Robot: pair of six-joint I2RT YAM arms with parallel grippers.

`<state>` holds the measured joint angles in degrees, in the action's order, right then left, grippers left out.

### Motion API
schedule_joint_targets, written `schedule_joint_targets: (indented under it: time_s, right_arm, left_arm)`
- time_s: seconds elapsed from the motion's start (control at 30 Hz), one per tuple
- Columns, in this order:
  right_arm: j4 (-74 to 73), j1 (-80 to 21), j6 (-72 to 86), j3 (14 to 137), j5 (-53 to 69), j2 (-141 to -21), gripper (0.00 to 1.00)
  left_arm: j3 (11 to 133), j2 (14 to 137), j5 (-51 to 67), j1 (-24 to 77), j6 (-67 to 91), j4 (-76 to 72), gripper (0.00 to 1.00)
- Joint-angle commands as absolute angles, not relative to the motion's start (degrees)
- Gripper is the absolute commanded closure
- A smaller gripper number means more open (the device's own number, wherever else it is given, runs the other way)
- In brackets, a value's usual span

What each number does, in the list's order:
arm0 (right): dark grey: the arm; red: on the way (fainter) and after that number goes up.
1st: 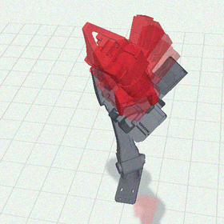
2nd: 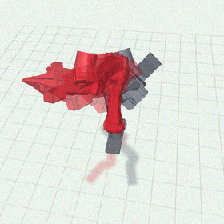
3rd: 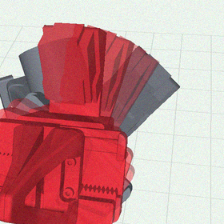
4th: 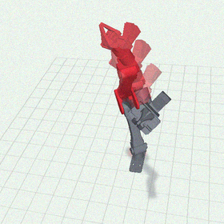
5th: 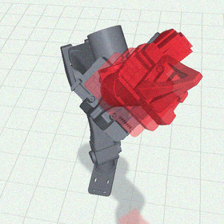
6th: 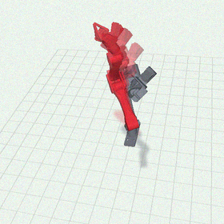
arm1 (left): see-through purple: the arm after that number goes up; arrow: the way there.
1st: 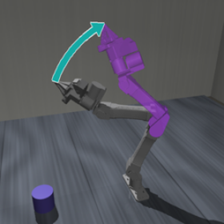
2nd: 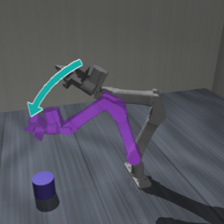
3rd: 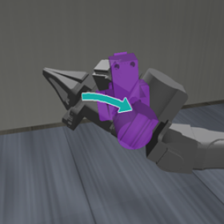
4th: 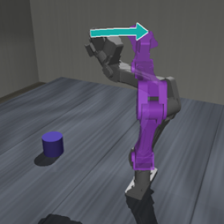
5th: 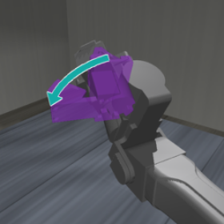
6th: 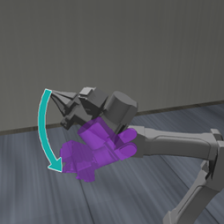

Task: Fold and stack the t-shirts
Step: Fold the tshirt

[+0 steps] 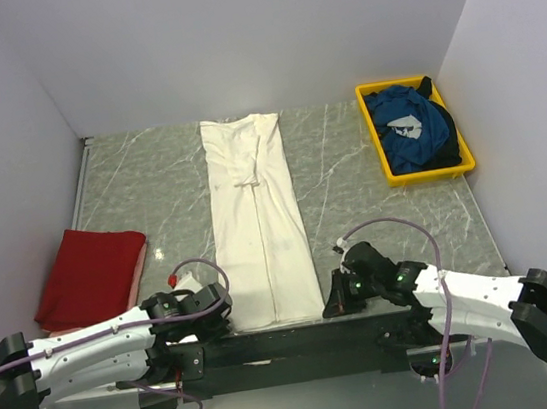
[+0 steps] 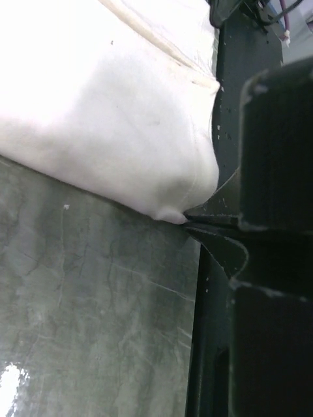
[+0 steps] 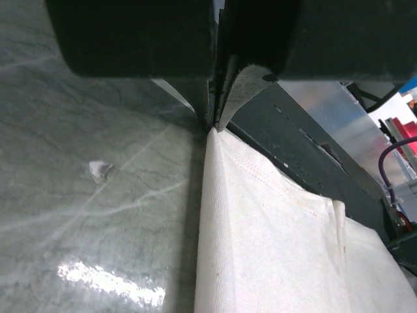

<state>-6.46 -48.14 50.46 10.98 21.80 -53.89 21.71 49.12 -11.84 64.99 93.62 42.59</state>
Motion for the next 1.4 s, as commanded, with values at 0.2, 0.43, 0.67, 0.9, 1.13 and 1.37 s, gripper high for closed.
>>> schedule_joint_targets:
  time_s: [0.2,0.43,0.67,0.9,1.13,1.37]
  right_arm:
    - [-18.8,-50.6,48.3,13.6,21.7,-46.0,1.00]
    - [-24.2,-50.9,46.0,18.7,17.8,-44.1,1.00]
    - [-27.7,-49.8,41.6,28.8,10.8,-49.6,1.00]
    - [-22.6,-42.4,36.7,40.8,6.9,-60.5,1.00]
    - [-15.9,-34.5,35.2,49.7,6.7,-76.5,1.00]
    - [-13.7,-30.1,34.5,59.6,7.7,-89.1,1.00]
  left_arm:
    - [25.1,47.7,-10.4,68.2,90.7,49.2,0.99]
    - [31.2,47.7,-15.4,68.6,86.9,48.5,0.99]
    - [37.6,50.3,-23.8,67.5,81.7,46.5,0.99]
    - [41.7,56.0,-24.0,53.7,68.2,35.6,1.00]
    - [46.4,65.6,-23.6,44.2,64.1,26.0,0.99]
    - [51.3,75.9,-20.5,36.0,64.8,20.8,0.99]
